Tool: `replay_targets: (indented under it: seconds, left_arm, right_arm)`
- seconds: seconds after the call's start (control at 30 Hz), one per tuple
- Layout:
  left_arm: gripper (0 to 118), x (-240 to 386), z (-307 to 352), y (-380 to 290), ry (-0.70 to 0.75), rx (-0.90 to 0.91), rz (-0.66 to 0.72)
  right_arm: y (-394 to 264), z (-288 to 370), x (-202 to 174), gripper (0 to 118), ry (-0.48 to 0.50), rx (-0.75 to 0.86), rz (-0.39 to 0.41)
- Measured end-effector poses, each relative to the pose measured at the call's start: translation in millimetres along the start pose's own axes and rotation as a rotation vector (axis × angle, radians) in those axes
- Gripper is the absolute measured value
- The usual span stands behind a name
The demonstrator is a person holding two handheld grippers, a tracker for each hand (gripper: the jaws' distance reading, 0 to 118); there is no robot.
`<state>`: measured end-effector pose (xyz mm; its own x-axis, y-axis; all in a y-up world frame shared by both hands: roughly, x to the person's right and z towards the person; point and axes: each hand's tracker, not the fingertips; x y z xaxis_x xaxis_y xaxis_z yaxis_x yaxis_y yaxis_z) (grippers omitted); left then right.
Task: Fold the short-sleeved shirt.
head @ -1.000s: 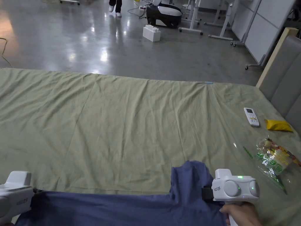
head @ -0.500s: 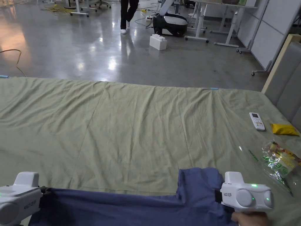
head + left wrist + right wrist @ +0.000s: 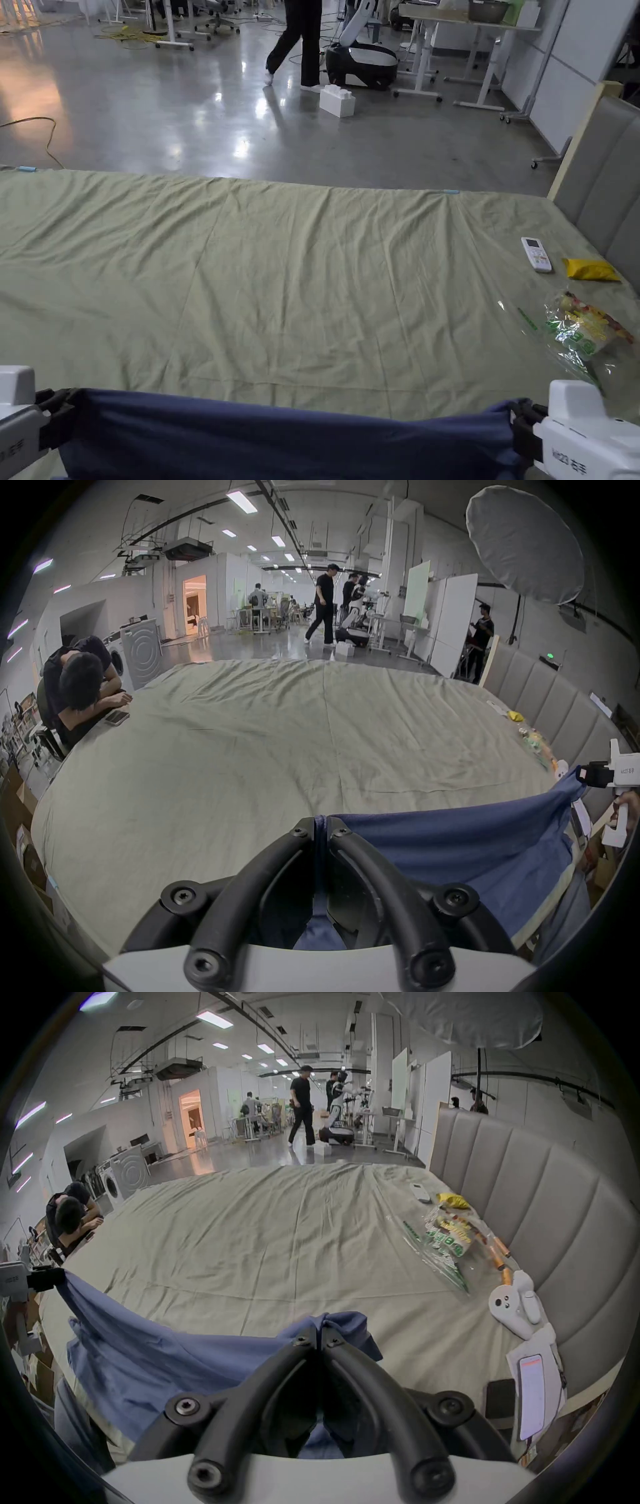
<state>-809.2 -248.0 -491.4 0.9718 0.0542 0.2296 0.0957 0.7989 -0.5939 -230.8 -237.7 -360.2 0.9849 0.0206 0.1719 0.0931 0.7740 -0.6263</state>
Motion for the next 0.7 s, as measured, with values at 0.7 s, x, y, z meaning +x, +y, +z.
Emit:
replay_targets:
  seconds: [0.7]
  left_arm:
    - [6, -10, -4, -134, 0.029, -0.308, -0.129]
  right_arm:
    - [-140, -3, -14, 2, -0.063, -0.304, 0.098]
